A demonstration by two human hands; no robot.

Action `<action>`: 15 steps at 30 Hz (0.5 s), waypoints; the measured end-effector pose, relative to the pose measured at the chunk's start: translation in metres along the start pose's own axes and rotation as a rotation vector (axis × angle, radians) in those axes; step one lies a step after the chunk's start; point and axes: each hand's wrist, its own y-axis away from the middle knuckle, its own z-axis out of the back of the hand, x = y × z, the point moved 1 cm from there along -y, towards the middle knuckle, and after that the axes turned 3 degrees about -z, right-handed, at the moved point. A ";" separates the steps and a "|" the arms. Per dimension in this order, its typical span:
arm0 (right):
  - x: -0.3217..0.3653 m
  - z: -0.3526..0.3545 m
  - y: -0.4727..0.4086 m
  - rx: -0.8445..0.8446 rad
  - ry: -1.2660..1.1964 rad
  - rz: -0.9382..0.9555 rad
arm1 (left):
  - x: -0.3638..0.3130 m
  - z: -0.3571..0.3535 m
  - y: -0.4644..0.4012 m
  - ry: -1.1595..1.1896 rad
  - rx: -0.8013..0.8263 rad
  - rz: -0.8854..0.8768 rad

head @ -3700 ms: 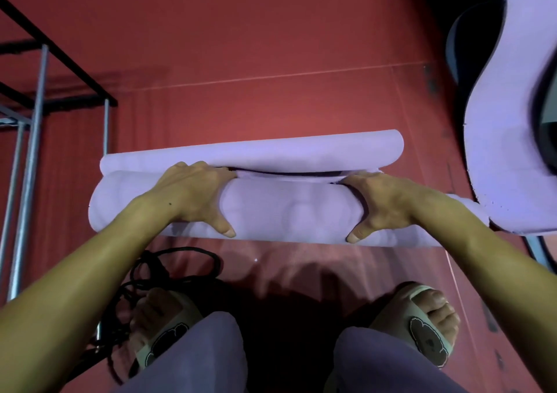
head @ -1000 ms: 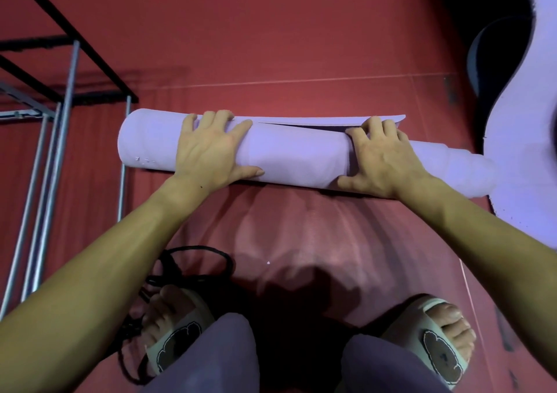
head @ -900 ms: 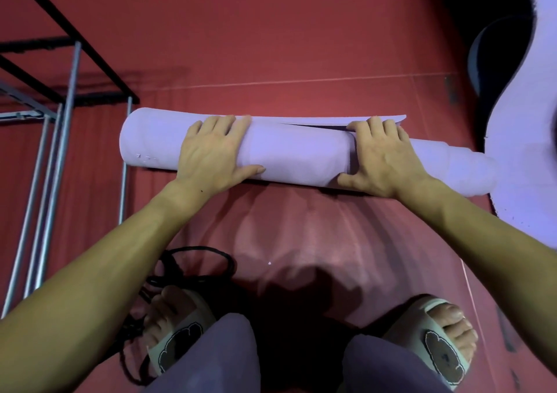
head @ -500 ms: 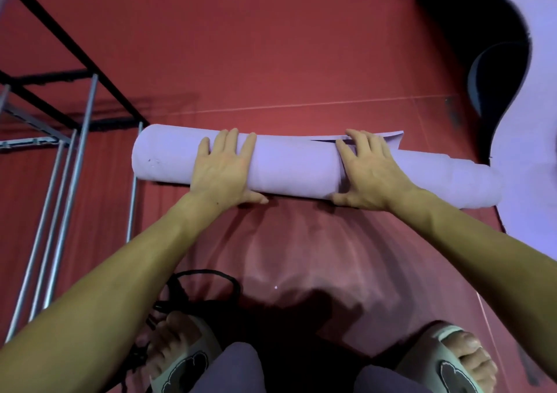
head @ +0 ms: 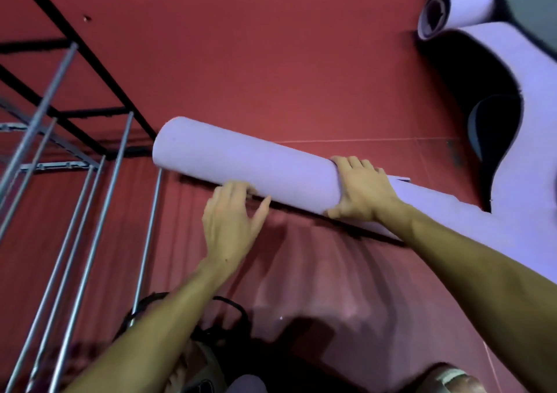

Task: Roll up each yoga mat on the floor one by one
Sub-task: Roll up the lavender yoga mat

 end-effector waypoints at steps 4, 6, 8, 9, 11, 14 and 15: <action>0.002 0.046 0.011 -0.078 -0.280 -0.026 | -0.013 0.014 -0.015 0.645 0.253 0.638; 0.007 0.070 0.022 -0.138 -0.446 -0.010 | -0.025 0.034 -0.044 1.033 0.294 0.784; 0.016 0.096 0.038 -0.185 -0.594 0.027 | -0.048 0.066 -0.079 1.258 0.239 0.670; 0.020 0.108 0.046 -0.197 -0.654 0.047 | -0.061 0.084 -0.096 1.313 0.201 0.579; 0.025 0.136 0.064 -0.179 -0.741 0.074 | -0.091 0.123 -0.120 1.332 0.172 0.439; 0.032 0.202 0.092 -0.139 -0.847 0.143 | -0.131 0.182 -0.138 1.227 0.133 0.251; 0.036 0.234 0.102 -0.177 -0.908 0.178 | -0.144 0.201 -0.140 1.181 0.128 0.178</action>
